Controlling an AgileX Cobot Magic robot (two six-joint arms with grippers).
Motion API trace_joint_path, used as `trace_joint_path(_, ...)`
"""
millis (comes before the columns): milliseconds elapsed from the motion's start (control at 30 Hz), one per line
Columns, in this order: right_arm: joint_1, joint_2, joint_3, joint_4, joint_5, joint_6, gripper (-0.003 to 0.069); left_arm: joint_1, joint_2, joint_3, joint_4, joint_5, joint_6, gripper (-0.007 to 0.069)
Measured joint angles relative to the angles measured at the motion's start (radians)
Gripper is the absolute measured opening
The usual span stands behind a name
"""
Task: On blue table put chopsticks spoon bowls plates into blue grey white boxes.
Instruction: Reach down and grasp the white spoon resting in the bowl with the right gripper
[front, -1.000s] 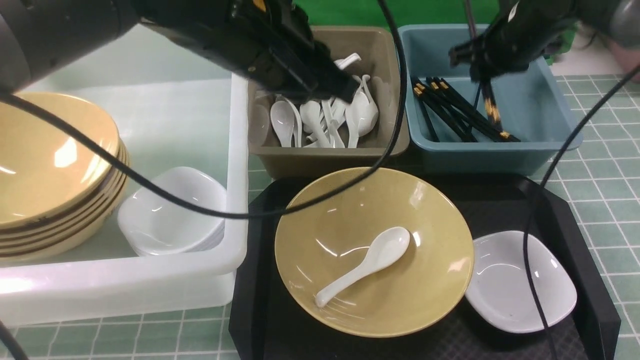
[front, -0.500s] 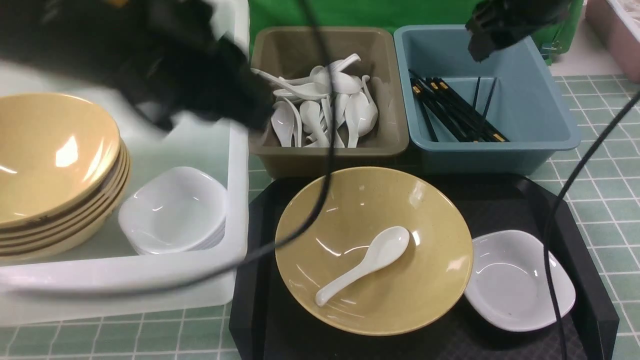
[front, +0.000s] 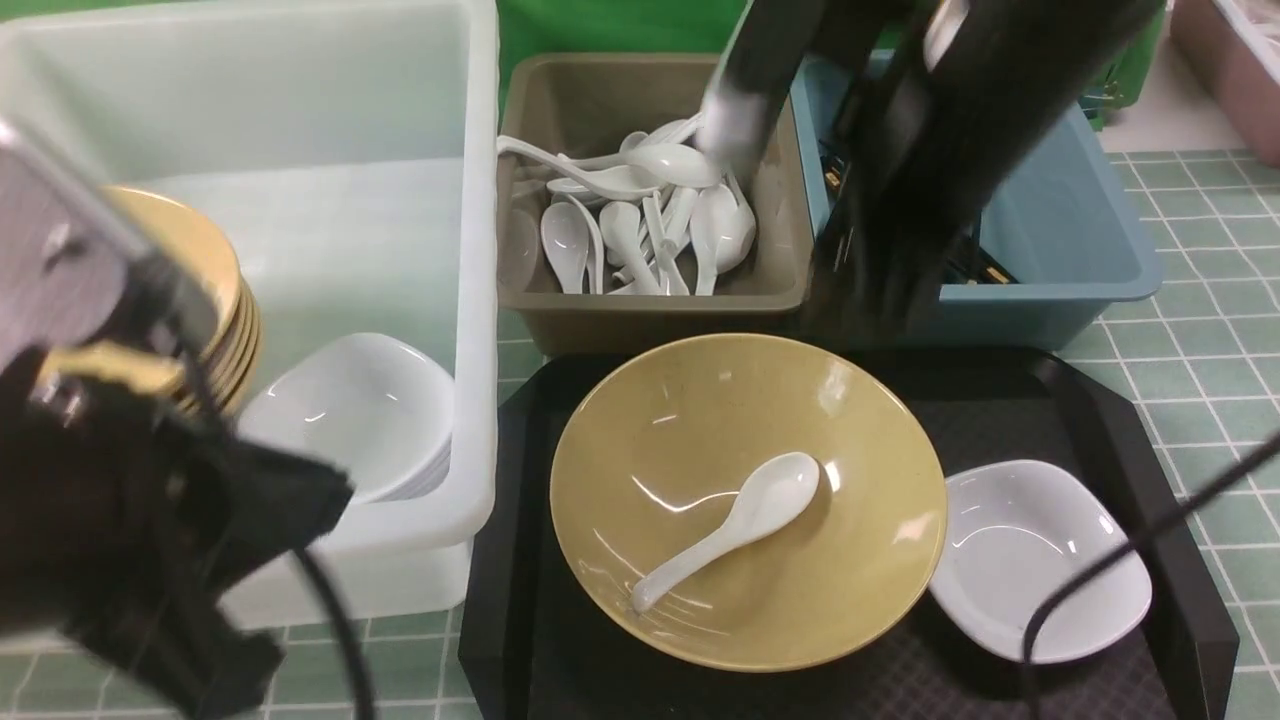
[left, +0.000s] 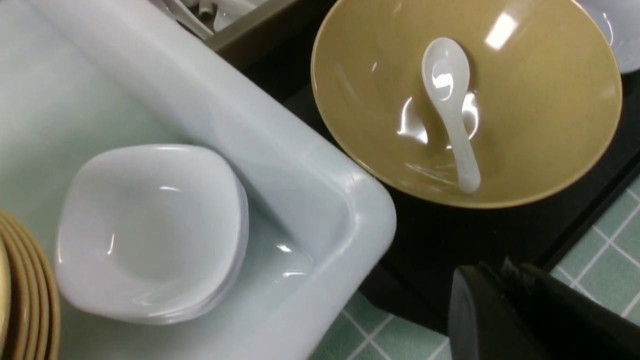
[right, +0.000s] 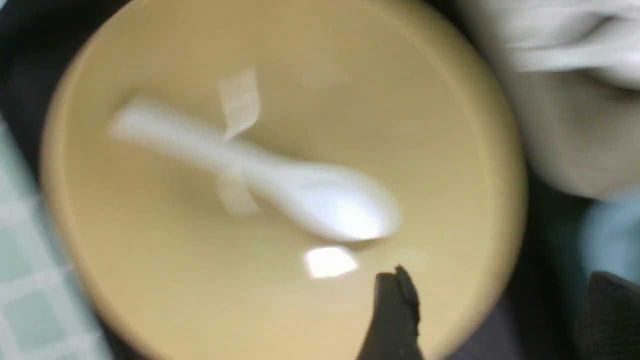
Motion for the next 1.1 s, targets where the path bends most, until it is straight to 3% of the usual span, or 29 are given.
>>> trace_joint_path(300, 0.100, 0.129, 0.150, 0.001, -0.040, -0.285, 0.0503, 0.000, -0.052, 0.060, 0.000, -0.016, 0.001, 0.0004)
trace_joint_path(533, 0.102, 0.233, 0.151, -0.002, -0.198, -0.376, 0.0503, 0.000, -0.052, 0.060, 0.000, -0.047, 0.001, 0.0004)
trace_joint_path(733, 0.136, 0.251, 0.151, -0.003, -0.224, -0.445, 0.0475, 0.000, -0.052, 0.060, 0.000, -0.051, 0.001, 0.0004)
trace_joint_path(900, 0.169, 0.267, 0.151, 0.001, -0.221, -0.472, 0.0281, 0.000, -0.052, 0.060, 0.000, -0.084, 0.009, 0.0004)
trace_joint_path(1000, 0.171, 0.270, 0.149, -0.006, -0.221, -0.461, 0.0115, 0.000, -0.052, 0.060, 0.007, -0.100, 0.016, 0.0004)
trace_joint_path(1100, 0.164, 0.265, 0.125, -0.028, -0.215, -0.406, 0.0080, 0.000, -0.052, 0.060, 0.044, -0.110, -0.039, 0.0004)
